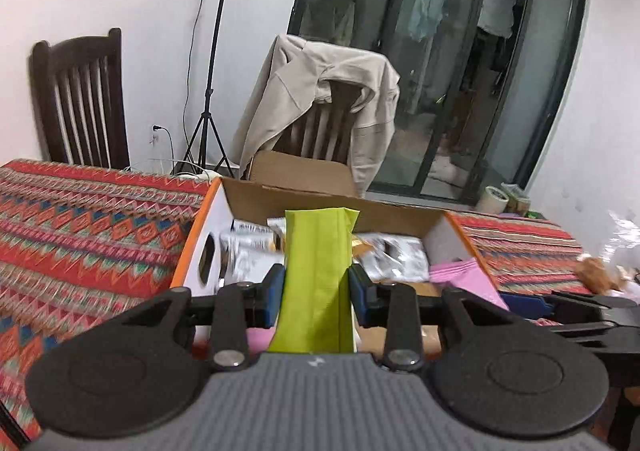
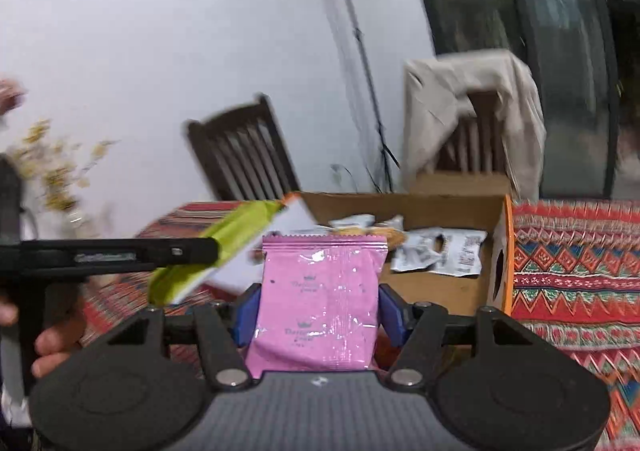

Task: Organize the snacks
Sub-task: 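Carry both packets over the box and open both tools to drop them, then withdraw both tools and grasp a silver packet with the left tool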

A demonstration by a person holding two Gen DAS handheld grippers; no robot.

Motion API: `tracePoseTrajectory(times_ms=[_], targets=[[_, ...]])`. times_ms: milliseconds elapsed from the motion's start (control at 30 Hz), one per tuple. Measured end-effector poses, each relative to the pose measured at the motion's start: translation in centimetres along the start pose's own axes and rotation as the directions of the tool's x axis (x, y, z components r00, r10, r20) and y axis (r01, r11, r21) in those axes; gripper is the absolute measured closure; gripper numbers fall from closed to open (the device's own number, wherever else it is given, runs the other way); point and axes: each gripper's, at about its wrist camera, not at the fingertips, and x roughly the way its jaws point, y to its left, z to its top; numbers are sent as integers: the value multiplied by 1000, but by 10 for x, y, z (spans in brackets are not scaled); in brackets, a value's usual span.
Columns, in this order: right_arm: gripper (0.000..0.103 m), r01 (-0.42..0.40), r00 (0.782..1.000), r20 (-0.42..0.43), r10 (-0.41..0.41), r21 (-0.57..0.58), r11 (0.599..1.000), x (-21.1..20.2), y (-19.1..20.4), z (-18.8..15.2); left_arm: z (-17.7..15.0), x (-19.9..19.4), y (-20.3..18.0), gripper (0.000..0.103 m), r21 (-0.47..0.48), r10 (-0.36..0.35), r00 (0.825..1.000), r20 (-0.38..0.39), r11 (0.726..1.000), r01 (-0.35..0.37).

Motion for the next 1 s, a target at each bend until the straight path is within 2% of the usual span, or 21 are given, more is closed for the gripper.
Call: tracePoseTrajectory(times_ms=[167, 267, 333, 400, 433, 500, 700, 767, 833, 900, 933, 1000], targets=[[43, 155, 982, -108, -158, -34, 987, 87, -19, 25, 5, 61, 7, 68, -20, 33, 997, -63, 999, -35], [42, 202, 962, -169, -213, -78, 976, 127, -19, 27, 0, 81, 12, 67, -53, 29, 996, -88, 998, -34], [42, 223, 950, -202, -240, -103, 969, 148, -17, 24, -2, 84, 17, 49, -80, -3, 994, -112, 997, -6], [41, 204, 951, -217, -219, -88, 975, 156, -17, 18, -4, 82, 22, 46, -81, -43, 992, -117, 996, 34], [39, 185, 955, -221, -196, -72, 980, 156, -16, 16, -4, 79, 23, 46, -62, -42, 993, -112, 997, 35], [34, 155, 964, -211, -163, -50, 987, 149, -16, 15, -3, 68, 26, 46, -27, -30, 995, -96, 999, 27], [34, 161, 978, -123, -166, -52, 986, 99, -11, 28, 6, 7, 25, 45, 60, -28, 999, -33, 998, 30], [33, 165, 982, -87, -170, -68, 984, 71, -6, 32, 5, -19, 24, 41, 90, -23, 1000, -17, 996, 25], [33, 167, 984, -54, -172, -82, 983, 39, 0, 34, -2, -49, 24, 33, 115, -17, 1000, 3, 993, 17], [27, 166, 985, -21, -169, -106, 980, 5, 7, 33, -14, -85, 23, 22, 144, -15, 999, 40, 990, 9], [20, 172, 985, 0, -173, -127, 977, -15, 13, 28, -21, -102, 21, 19, 156, -15, 998, 60, 988, 5], [17, 185, 983, 41, -181, -178, 966, -49, 24, 16, -39, -137, 20, 16, 184, -28, 995, 92, 983, 10]])
